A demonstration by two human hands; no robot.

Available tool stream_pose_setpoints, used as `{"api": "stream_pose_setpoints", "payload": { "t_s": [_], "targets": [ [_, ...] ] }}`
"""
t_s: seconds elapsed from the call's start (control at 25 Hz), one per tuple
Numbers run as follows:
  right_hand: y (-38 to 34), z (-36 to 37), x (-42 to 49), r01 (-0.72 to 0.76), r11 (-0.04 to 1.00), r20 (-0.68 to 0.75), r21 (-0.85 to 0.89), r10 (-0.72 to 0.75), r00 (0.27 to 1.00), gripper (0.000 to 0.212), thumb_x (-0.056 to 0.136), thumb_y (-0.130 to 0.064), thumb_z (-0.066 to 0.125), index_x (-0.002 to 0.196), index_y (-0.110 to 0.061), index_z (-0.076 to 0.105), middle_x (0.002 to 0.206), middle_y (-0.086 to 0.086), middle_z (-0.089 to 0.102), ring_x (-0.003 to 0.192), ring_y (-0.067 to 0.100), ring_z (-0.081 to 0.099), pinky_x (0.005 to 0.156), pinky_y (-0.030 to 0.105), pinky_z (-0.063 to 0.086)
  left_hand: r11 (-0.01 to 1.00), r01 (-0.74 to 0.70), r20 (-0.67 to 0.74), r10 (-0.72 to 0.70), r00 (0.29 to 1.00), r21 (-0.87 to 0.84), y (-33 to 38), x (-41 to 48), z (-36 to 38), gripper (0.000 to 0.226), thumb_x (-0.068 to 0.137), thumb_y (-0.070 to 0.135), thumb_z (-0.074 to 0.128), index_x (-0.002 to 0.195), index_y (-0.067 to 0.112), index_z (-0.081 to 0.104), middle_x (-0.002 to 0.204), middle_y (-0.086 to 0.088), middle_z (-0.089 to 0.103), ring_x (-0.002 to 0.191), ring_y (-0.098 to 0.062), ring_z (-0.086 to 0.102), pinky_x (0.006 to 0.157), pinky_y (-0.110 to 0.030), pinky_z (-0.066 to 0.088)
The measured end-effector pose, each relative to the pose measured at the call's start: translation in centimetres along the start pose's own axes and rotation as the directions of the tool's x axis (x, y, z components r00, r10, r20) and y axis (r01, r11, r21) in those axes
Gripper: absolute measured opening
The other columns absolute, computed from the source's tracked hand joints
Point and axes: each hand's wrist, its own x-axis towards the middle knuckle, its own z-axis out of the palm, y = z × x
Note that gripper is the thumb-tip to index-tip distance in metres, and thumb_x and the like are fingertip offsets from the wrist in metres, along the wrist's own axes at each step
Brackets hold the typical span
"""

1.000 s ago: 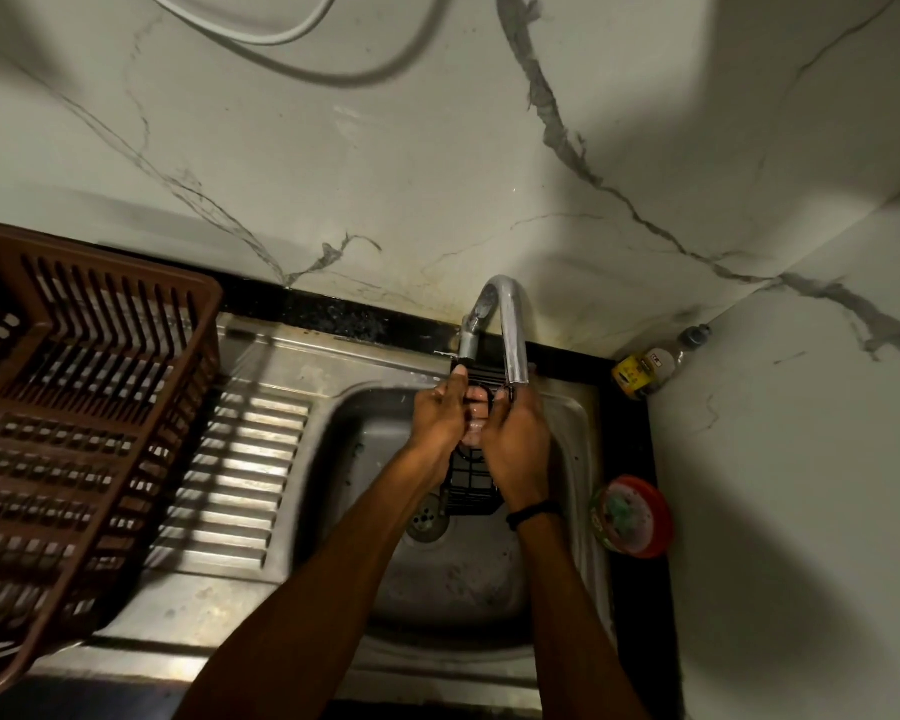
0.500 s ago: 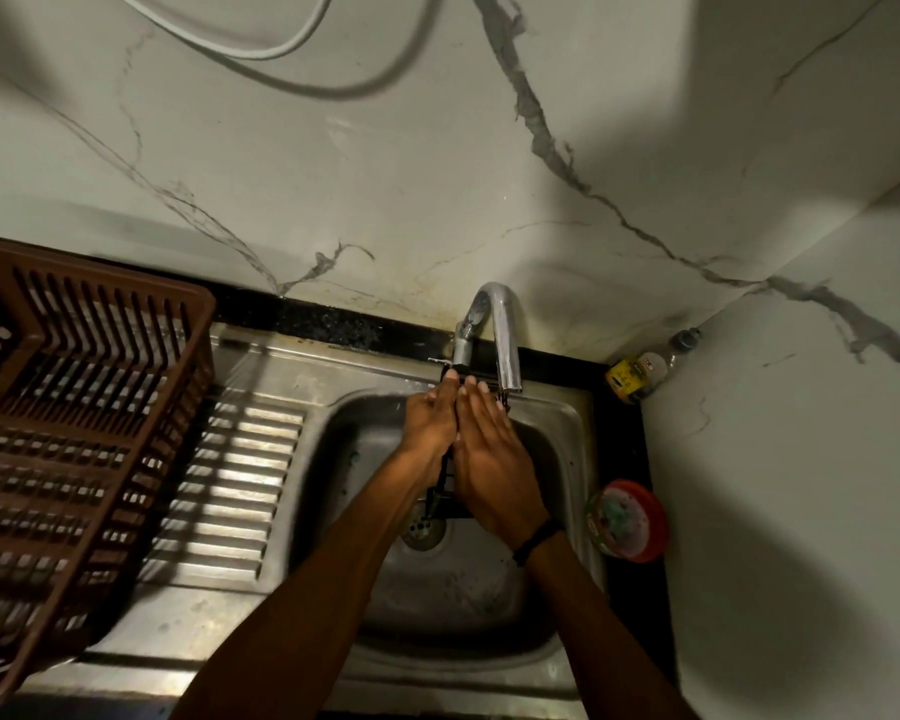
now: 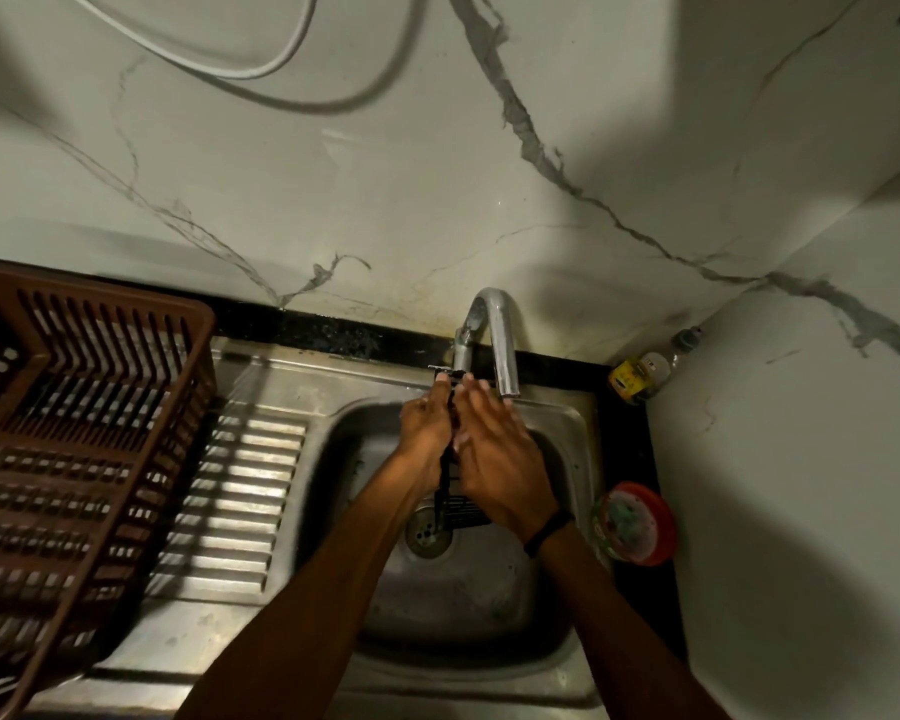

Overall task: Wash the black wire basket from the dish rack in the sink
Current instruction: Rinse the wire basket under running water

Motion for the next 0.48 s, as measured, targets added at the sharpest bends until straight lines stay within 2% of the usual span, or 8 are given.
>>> {"api": "stream_pose_setpoints", "payload": {
  "t_s": [0.04,0.12,0.16,0.2,0.24,0.36,0.4,0.48],
  "targets": [
    [0.2,-0.1,0.5,-0.067,0.996,-0.014,0.057,0.068,0.998,0.071,0.097,-0.051,0.017,0.156,-0.011,0.009,0.16,0.016,0.023,0.148,0.031,0.022,0.119,0.049,0.023,1.0,-0.006,-0.023,0.006,1.0,-0.002,-0.1,0.0,0.1,0.042,0.103,0.046,0.051,0.093,0.012,0.073,0.085,-0.008,0.077,0.082,-0.023,0.075,0.082,-0.036,0.061],
    [-0.1,0.3,0.3,-0.101,0.994,-0.018,0.031,0.102,0.995,0.071,0.098,-0.048,0.023,0.156,-0.01,0.006,0.161,0.018,0.018,0.149,0.031,0.017,0.12,0.049,0.022,0.998,-0.003,-0.024,0.002,1.0,-0.056,-0.7,0.1,0.2,0.04,0.105,0.043,0.049,0.087,0.015,0.071,0.078,-0.002,0.077,0.08,-0.019,0.073,0.088,-0.037,0.059],
    [0.0,0.9,-0.1,-0.048,0.998,-0.009,0.031,0.048,0.999,0.07,0.099,-0.048,0.017,0.156,-0.009,0.007,0.162,0.017,0.014,0.151,0.029,0.011,0.121,0.048,0.018,0.995,0.013,-0.007,-0.014,1.0,-0.095,-0.6,0.2,0.2,0.039,0.105,0.042,0.049,0.088,0.015,0.071,0.079,-0.001,0.078,0.082,-0.018,0.074,0.092,-0.037,0.058],
    [0.1,1.5,-0.6,0.024,1.0,0.01,0.009,-0.024,1.0,0.068,0.099,-0.047,0.011,0.155,-0.009,0.01,0.162,0.014,0.012,0.151,0.025,0.008,0.121,0.047,0.016,0.995,0.03,-0.01,-0.031,0.999,-0.099,-0.5,0.1,0.1,0.039,0.104,0.043,0.05,0.089,0.015,0.073,0.081,-0.002,0.078,0.084,-0.02,0.075,0.092,-0.036,0.058],
    [0.2,1.5,-0.6,0.029,1.0,0.021,0.005,-0.029,0.999,0.067,0.099,-0.047,0.008,0.155,-0.011,0.012,0.162,0.011,0.013,0.151,0.023,0.008,0.122,0.047,0.015,0.998,0.032,-0.013,-0.032,0.999,-0.062,-0.5,0.1,0.0,0.04,0.104,0.044,0.051,0.09,0.014,0.074,0.083,-0.005,0.078,0.085,-0.021,0.075,0.088,-0.035,0.059],
    [0.8,0.9,0.8,-0.128,0.991,0.014,0.042,0.128,0.992,0.078,0.091,-0.054,0.003,0.156,-0.012,0.006,0.163,0.01,0.011,0.151,0.027,0.011,0.123,0.045,0.01,1.0,0.015,-0.022,-0.014,1.0,0.013,-1.1,-0.2,0.5,0.041,0.104,0.043,0.051,0.086,0.013,0.072,0.083,-0.008,0.076,0.082,-0.022,0.074,0.081,-0.034,0.059],
    [0.6,1.2,0.5,-0.093,0.996,0.009,0.007,0.093,0.996,0.08,0.09,-0.056,0.003,0.156,-0.01,0.006,0.162,0.008,0.006,0.151,0.026,0.008,0.124,0.044,0.007,1.0,0.03,-0.031,-0.029,0.999,0.006,-1.2,-0.3,0.5,0.039,0.104,0.041,0.051,0.087,0.012,0.072,0.084,-0.008,0.076,0.082,-0.022,0.074,0.083,-0.035,0.059],
    [0.7,2.1,-1.2,0.078,0.996,0.007,-0.051,-0.077,0.997,0.071,0.097,-0.05,0.006,0.155,-0.01,0.012,0.161,0.005,0.003,0.151,0.022,0.004,0.124,0.043,0.007,0.996,0.087,-0.033,-0.088,0.996,-0.033,-1.1,-0.2,0.2,0.036,0.104,0.04,0.052,0.093,0.013,0.073,0.091,-0.009,0.078,0.086,-0.022,0.075,0.085,-0.035,0.059]
  ]
}}
